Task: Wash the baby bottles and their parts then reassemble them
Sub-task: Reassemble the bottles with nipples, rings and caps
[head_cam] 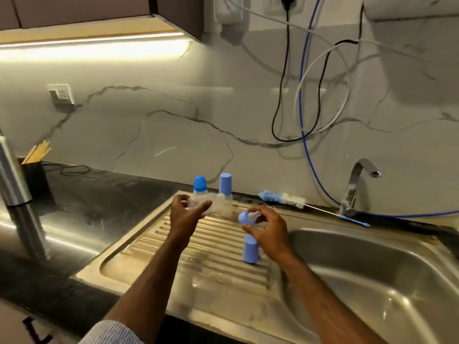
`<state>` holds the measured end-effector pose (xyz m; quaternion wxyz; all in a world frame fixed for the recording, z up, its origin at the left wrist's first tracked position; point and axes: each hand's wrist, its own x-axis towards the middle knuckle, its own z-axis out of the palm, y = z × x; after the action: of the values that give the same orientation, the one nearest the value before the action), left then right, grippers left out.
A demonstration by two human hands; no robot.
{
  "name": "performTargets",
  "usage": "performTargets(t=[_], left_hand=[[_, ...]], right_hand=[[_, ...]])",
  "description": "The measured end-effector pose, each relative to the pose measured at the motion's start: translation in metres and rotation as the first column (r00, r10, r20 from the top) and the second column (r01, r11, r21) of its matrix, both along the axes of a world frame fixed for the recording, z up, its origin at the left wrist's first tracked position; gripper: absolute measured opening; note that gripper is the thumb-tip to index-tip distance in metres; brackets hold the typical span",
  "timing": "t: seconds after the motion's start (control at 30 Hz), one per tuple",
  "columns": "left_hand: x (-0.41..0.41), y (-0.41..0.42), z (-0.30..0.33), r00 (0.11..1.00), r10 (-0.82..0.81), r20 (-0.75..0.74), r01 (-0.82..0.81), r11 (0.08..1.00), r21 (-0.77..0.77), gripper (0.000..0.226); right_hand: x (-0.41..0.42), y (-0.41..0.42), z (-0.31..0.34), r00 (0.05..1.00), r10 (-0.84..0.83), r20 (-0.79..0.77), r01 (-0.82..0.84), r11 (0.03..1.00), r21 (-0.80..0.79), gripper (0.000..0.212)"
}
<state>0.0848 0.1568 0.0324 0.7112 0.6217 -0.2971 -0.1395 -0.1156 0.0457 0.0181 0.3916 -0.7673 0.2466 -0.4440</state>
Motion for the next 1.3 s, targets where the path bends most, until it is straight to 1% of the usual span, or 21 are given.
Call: performTargets(t=[0.03,0.07,0.13,0.2,0.3,0.37,0.43,0.5,0.63,0.8,0.9,1.0,1.1,1.2,1.3], left_hand=[[-0.019,-0.011,0.001,0.995,-0.089,-0.050,0.085,0.994,-0.065,0.055],[-0.037,-0.021,-0.001,0.986,-0.149,-0.069,0.141,0.984,-0.109,0.056],[-0.075,-0.043,-0.004,0.972,-0.225,-0.073,0.212,0.965,-0.153,0.059],[-0.110,-0.063,-0.010,0.957,-0.282,-0.060,0.269,0.948,-0.171,0.054],[-0.151,-0.088,-0.017,0.940,-0.340,-0.005,0.335,0.929,-0.159,0.046],[-0.174,-0.102,-0.018,0.936,-0.346,0.067,0.351,0.931,-0.102,0.044],[-0.191,-0.113,-0.018,0.934,-0.328,0.139,0.335,0.941,-0.035,0.047],[-0.198,-0.118,-0.019,0.934,-0.300,0.195,0.301,0.953,0.028,0.050],[-0.189,-0.122,-0.033,0.935,-0.260,0.241,0.245,0.965,0.094,0.047],[-0.177,-0.123,-0.047,0.902,-0.226,0.367,0.144,0.961,0.237,0.053],[-0.166,-0.123,-0.048,0.880,-0.249,0.405,0.130,0.945,0.299,0.057],[-0.152,-0.113,-0.052,0.847,-0.239,0.474,0.089,0.944,0.318,0.057],[-0.130,-0.096,-0.053,0.847,-0.191,0.497,0.047,0.956,0.288,0.053],[-0.105,-0.077,-0.051,0.854,-0.151,0.498,0.003,0.959,0.284,0.050],[-0.088,-0.060,-0.052,0.862,-0.135,0.488,-0.007,0.961,0.277,0.048]], right_hand=[[-0.013,-0.008,-0.002,0.998,-0.033,0.055,0.030,0.998,0.052,0.039],[-0.024,-0.013,-0.005,0.993,-0.060,0.102,0.049,0.993,0.108,0.038],[-0.051,-0.027,-0.012,0.978,-0.115,0.175,0.075,0.973,0.220,0.036],[-0.078,-0.041,-0.018,0.961,-0.163,0.225,0.080,0.938,0.338,0.034],[-0.118,-0.059,-0.021,0.921,-0.234,0.311,0.073,0.889,0.452,0.036],[-0.141,-0.071,-0.022,0.888,-0.285,0.361,0.070,0.860,0.506,0.039],[-0.157,-0.082,-0.024,0.861,-0.316,0.399,0.055,0.838,0.543,0.039],[-0.164,-0.087,-0.029,0.857,-0.327,0.399,0.052,0.824,0.564,0.036],[-0.162,-0.089,-0.045,0.896,-0.273,0.350,0.021,0.814,0.581,0.032],[-0.152,-0.092,-0.049,0.904,-0.258,0.341,-0.004,0.793,0.610,0.029],[-0.146,-0.087,-0.055,0.937,-0.215,0.276,-0.022,0.751,0.660,0.027],[-0.129,-0.075,-0.057,0.973,-0.080,0.215,-0.093,0.719,0.689,0.026],[-0.103,-0.062,-0.056,0.984,0.031,0.173,-0.140,0.734,0.665,0.027],[-0.080,-0.053,-0.052,0.983,0.068,0.168,-0.162,0.746,0.645,0.027],[-0.065,-0.048,-0.050,0.979,0.075,0.187,-0.180,0.749,0.638,0.026]])
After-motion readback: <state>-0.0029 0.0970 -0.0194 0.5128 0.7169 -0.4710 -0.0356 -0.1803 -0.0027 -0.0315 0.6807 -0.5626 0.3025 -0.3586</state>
